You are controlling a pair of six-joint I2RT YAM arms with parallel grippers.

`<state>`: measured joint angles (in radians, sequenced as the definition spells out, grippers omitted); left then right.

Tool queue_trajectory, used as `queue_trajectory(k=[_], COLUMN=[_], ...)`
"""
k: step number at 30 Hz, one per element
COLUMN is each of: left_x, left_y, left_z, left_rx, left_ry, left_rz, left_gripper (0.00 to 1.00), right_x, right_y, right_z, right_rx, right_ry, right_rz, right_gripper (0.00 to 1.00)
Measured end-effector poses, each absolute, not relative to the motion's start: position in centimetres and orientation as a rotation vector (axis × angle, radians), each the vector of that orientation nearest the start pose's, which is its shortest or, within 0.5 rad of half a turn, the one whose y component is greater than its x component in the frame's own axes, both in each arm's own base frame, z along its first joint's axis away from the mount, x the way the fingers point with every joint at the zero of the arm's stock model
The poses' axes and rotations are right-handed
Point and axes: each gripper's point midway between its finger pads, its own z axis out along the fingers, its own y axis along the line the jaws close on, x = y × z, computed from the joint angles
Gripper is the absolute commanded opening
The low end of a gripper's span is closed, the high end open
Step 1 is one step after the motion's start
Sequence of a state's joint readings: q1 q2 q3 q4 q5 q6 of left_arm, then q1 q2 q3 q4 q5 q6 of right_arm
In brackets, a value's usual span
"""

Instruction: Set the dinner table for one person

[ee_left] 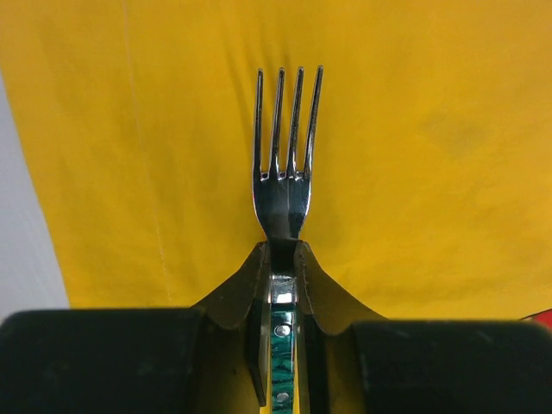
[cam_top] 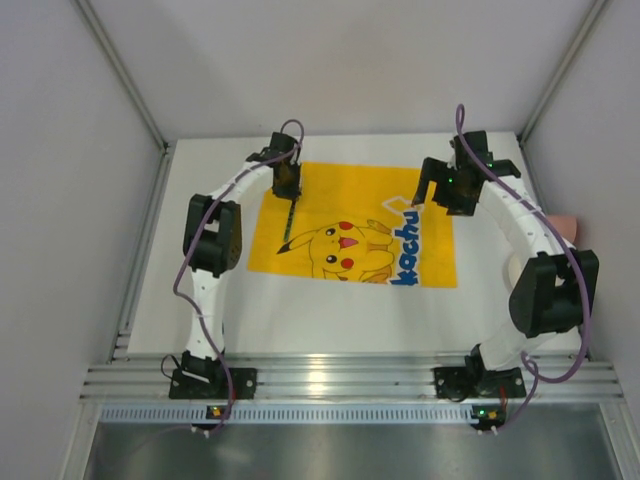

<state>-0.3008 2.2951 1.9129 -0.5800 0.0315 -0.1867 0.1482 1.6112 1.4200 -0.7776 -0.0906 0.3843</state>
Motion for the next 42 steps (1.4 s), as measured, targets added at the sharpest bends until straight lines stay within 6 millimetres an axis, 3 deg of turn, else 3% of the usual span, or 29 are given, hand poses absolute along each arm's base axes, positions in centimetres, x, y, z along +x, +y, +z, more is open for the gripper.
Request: queue_trajectory(k=[2, 5, 8, 10, 11, 12, 18, 22, 24, 26, 28, 30, 32, 34, 38, 42], left_x=[51.2, 50.4, 49.5, 49.2, 49.0, 48.8, 46.5, 45.7, 44.7, 42.5, 39.8, 36.9, 33.6, 31.3, 27.2, 25.9], left_y=[-17.2, -16.5, -15.7, -15.4, -15.3, -15.3, -14.4, -12.9, -11.3, -8.9, -5.5, -1.9, 1.4, 3.0, 3.8, 3.3], left_z=[3.2, 3.4, 2.9, 2.8, 2.9, 3.1, 4.4, 9.4, 12.6, 15.1, 15.8, 14.6, 11.8, 9.2, 5.0, 3.3], left_rx=[0.151, 0.130, 0.101, 0.082, 0.068, 0.068, -0.008, -0.046, -0.098, -0.173, -0.277, -0.401, -0.538, -0.629, -0.726, -0.753], left_ry=[2.589, 2.594, 2.617, 2.622, 2.624, 2.623, 2.637, 2.558, 2.493, 2.440, 2.412, 2.426, 2.489, 2.550, 2.666, 2.709], left_rz=[-0.214, -0.180, -0.142, -0.126, -0.122, -0.126, -0.120, -0.072, -0.035, -0.008, 0.031, 0.085, 0.162, 0.199, 0.186, 0.116], left_gripper=[0.00, 0.00, 0.28, 0.65, 0.94, 0.98, 0.98, 0.99, 0.98, 0.98, 0.98, 0.98, 0.98, 0.96, 0.83, 0.69], right_x=[38.2, 38.2, 38.1, 38.0, 38.0, 37.9, 37.0, 36.0, 35.6, 35.1, 34.8, 34.4, 34.0, 33.6, 33.2, 32.8], right_y=[8.9, 8.9, 9.0, 9.0, 9.1, 9.1, 9.1, 9.1, 9.1, 9.1, 9.1, 9.2, 9.3, 9.6, 10.4, 11.5], right_z=[16.4, 16.4, 16.3, 16.1, 16.0, 15.9, 15.3, 15.4, 15.7, 15.8, 15.8, 15.7, 15.3, 14.8, 14.6, 14.6], right_rx=[0.266, 0.266, 0.264, 0.264, 0.264, 0.264, 0.264, 0.261, 0.257, 0.255, 0.251, 0.249, 0.248, 0.241, 0.213, 0.170], right_ry=[2.552, 2.552, 2.555, 2.560, 2.562, 2.566, 2.582, 2.581, 2.571, 2.565, 2.557, 2.556, 2.567, 2.583, 2.593, 2.600], right_rz=[0.322, 0.324, 0.331, 0.334, 0.336, 0.336, 0.342, 0.353, 0.360, 0.367, 0.377, 0.386, 0.395, 0.402, 0.415, 0.427], right_gripper=[1.00, 0.99, 1.00, 1.00, 1.00, 1.00, 1.00, 1.00, 1.00, 1.00, 1.00, 1.00, 1.00, 1.00, 1.00, 1.00])
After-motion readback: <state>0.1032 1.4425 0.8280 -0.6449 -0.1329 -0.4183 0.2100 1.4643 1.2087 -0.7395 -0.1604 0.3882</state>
